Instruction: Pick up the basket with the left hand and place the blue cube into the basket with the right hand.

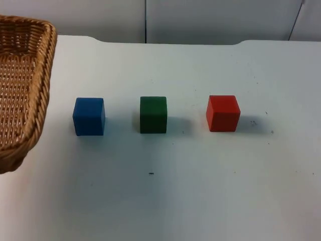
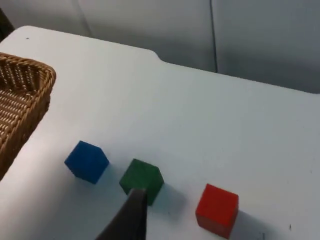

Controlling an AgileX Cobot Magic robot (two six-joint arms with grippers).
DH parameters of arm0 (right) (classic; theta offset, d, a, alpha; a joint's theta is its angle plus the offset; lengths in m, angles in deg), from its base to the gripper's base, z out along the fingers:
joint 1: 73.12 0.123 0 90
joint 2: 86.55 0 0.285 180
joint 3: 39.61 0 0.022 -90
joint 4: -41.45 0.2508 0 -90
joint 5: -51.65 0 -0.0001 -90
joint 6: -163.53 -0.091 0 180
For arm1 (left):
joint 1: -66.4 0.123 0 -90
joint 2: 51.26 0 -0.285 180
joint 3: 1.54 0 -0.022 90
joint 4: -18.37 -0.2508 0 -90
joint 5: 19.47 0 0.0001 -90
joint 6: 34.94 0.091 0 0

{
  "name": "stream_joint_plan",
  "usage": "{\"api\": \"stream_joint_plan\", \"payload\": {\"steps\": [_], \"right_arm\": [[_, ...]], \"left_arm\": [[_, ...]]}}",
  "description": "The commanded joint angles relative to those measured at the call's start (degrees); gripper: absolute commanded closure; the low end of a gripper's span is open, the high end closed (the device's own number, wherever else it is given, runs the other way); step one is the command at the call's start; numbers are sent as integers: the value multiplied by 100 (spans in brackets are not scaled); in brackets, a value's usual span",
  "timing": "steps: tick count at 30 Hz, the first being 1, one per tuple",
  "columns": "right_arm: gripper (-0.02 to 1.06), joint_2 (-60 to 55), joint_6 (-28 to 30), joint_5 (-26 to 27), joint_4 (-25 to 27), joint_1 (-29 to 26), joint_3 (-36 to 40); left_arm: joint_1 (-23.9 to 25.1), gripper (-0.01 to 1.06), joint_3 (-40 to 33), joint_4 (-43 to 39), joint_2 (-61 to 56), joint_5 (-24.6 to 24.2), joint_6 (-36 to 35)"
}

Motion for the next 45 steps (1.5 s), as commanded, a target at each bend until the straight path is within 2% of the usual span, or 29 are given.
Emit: {"api": "stream_joint_plan", "payload": {"steps": [1, 4, 5, 9, 11, 13, 19, 21, 25, 28, 33, 36, 45], "right_arm": [[0, -356, 438, -92, 215, 265, -381], [0, -911, 793, 139, 112, 1005, -872], [0, -911, 793, 139, 112, 1005, -872], [0, -1682, 832, 429, -260, 2031, -1398], [0, -1898, 876, 482, -330, 2230, -1507], [0, -2395, 1013, 614, -713, 2784, -1753], [0, -3321, 1017, 1028, -1276, 3503, -2194], [0, -3501, 1017, 1096, -1332, 3581, -2276], [0, -4133, 1220, 1630, -1319, 3742, -2481], [0, -4447, 1414, 1726, -1204, 3765, -2683], [0, -5170, 1441, 1644, -1107, 3765, -3265], [1, -5764, 1441, 1237, -968, 3765, -3832], [3, -6479, 1573, 1120, -802, 3765, -4097]], "left_arm": [[53, 105, 2, 131, -76, -4, 136], [53, 105, 2, -16, 4, 8, 146], [53, 105, 2, -16, 4, 8, 146], [54, 105, 2, -195, 15, 78, 146], [54, 105, 2, -211, 15, 115, 146], [54, 105, 2, -314, 15, 126, 146], [199, 105, 2, -340, 15, 162, 189], [302, 105, 2, -326, 15, 162, 189], [638, 105, 2, -66, 15, 162, 352], [701, 105, 2, -27, 27, 162, 398], [700, 105, 2, -38, 169, 112, 398], [700, 105, 2, -38, 261, 108, 398], [700, 105, 2, -7, 360, 150, 398]]}}
